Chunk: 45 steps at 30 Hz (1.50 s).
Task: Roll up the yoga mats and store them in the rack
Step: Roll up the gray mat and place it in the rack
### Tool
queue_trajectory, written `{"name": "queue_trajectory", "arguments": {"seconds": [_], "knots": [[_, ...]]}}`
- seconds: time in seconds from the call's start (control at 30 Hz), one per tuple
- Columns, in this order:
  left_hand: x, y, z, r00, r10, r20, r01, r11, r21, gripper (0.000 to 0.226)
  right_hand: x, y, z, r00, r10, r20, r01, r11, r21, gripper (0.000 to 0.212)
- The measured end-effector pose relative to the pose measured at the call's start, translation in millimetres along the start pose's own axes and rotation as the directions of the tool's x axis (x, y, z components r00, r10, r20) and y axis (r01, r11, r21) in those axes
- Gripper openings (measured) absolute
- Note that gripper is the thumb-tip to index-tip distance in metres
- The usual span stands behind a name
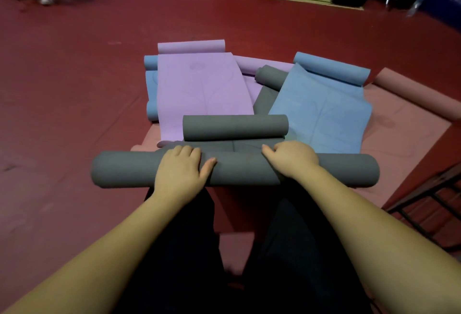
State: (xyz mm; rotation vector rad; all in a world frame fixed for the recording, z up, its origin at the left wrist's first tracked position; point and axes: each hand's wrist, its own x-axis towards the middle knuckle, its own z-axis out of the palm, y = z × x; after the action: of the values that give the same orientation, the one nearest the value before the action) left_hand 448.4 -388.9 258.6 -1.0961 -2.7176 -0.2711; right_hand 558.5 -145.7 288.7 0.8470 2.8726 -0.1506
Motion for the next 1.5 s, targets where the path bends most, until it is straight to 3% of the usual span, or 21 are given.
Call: {"name": "queue_trajectory", "arguments": {"seconds": [0.13,0.5,0.7,0.8,0.87,0.93,1.03,1.17,1.27,1.4,1.5], "knots": [[17,6,-7,0.994,-0.099,0.042,0.096,0.992,0.083,0.062,14,-2,-3,0.994,0.035,0.099,-0.04,0.998,0.046,0.068],[32,9,-24,0.98,-0.087,0.178,0.071,0.993,0.097,0.064,15,-9,-26,0.95,-0.024,0.311,-0.01,0.994,0.107,0.065],[18,9,-41,0.932,-0.149,0.33,0.136,0.989,0.061,0.071,-2,-10,-38,0.868,-0.101,0.487,0.038,0.99,0.138,0.056],[17,8,-41,0.905,-0.171,0.39,0.16,0.985,0.061,0.071,-9,-6,-33,0.857,-0.085,0.507,0.006,0.988,0.156,0.058],[23,8,-43,0.875,-0.193,0.444,0.187,0.981,0.056,0.068,-10,-4,-30,0.909,-0.088,0.408,0.038,0.991,0.13,0.058],[35,10,-48,0.825,-0.212,0.524,0.211,0.976,0.061,0.064,-10,-2,-25,0.98,-0.124,0.154,0.105,0.987,0.125,0.05],[55,12,-50,0.75,-0.223,0.622,0.232,0.97,0.069,0.06,-17,0,-20,0.985,-0.106,-0.138,0.128,0.979,0.162,0.048],[77,1,-32,0.68,-0.19,0.709,0.244,0.969,0.026,0.057,-37,5,0,0.966,-0.144,-0.215,0.158,0.986,0.053,0.045],[83,-1,-25,0.666,-0.156,0.73,0.241,0.97,-0.013,0.056,-52,6,19,0.94,-0.154,-0.305,0.161,0.987,-0.001,0.056],[77,-1,-26,0.7,-0.116,0.704,0.224,0.973,-0.062,0.055,-53,1,23,0.936,-0.104,-0.337,0.098,0.995,-0.033,0.062],[76,-2,-29,0.775,-0.116,0.621,0.201,0.977,-0.068,0.049,-43,-4,17,0.953,-0.09,-0.288,0.074,0.995,-0.067,0.069]]}}
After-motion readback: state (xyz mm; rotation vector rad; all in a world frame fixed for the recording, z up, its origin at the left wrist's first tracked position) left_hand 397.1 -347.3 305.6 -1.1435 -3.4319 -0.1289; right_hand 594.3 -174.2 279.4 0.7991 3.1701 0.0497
